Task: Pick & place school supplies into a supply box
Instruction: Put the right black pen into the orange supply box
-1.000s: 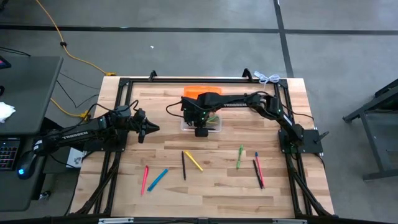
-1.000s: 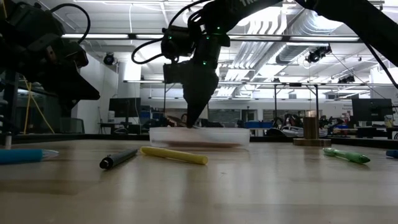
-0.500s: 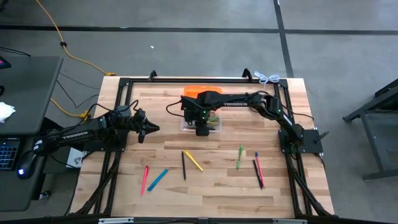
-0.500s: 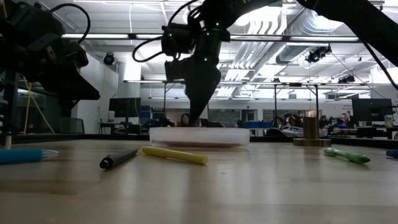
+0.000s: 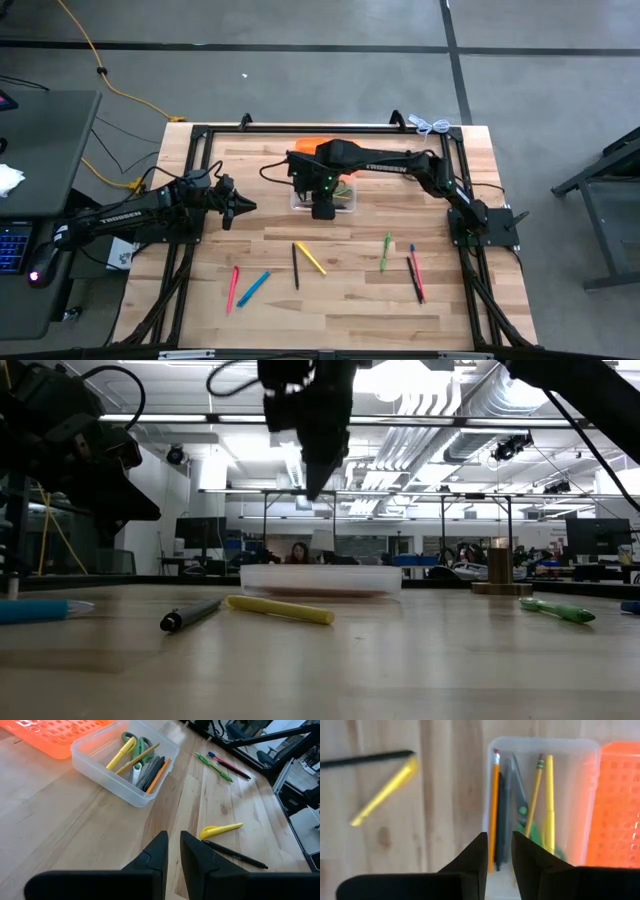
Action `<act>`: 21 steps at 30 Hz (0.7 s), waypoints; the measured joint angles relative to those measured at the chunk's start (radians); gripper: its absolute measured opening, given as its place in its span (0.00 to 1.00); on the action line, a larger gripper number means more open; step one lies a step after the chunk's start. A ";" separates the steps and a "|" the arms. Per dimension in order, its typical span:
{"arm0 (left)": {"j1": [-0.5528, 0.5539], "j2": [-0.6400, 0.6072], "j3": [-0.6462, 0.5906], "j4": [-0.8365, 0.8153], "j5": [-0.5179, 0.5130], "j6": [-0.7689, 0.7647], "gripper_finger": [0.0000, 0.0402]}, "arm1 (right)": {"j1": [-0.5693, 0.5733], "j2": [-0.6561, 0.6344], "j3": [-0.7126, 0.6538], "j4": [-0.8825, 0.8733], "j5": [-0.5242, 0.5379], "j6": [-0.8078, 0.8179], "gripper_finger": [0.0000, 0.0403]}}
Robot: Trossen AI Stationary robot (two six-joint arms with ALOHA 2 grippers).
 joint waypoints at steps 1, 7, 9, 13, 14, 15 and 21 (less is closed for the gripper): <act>0.000 0.000 0.000 0.000 0.000 0.000 0.20 | 0.010 0.000 0.016 -0.010 0.000 0.017 0.16; 0.000 0.000 0.000 0.000 0.000 0.000 0.20 | 0.078 0.000 0.084 -0.117 -0.003 0.186 0.15; 0.000 0.000 0.000 0.000 0.000 0.000 0.20 | 0.102 0.000 0.093 -0.166 -0.002 0.280 0.14; 0.000 0.000 0.000 0.000 0.000 0.000 0.20 | 0.152 0.000 0.095 -0.236 -0.014 0.477 0.14; 0.000 0.000 0.000 0.000 0.000 0.000 0.20 | 0.164 0.000 0.093 -0.236 -0.024 0.517 0.14; 0.000 0.000 0.000 0.000 0.000 0.000 0.20 | 0.176 0.000 0.091 -0.232 -0.039 0.554 0.14; 0.000 0.000 0.000 0.000 0.000 0.000 0.20 | 0.243 0.000 0.088 -0.235 -0.068 0.777 0.13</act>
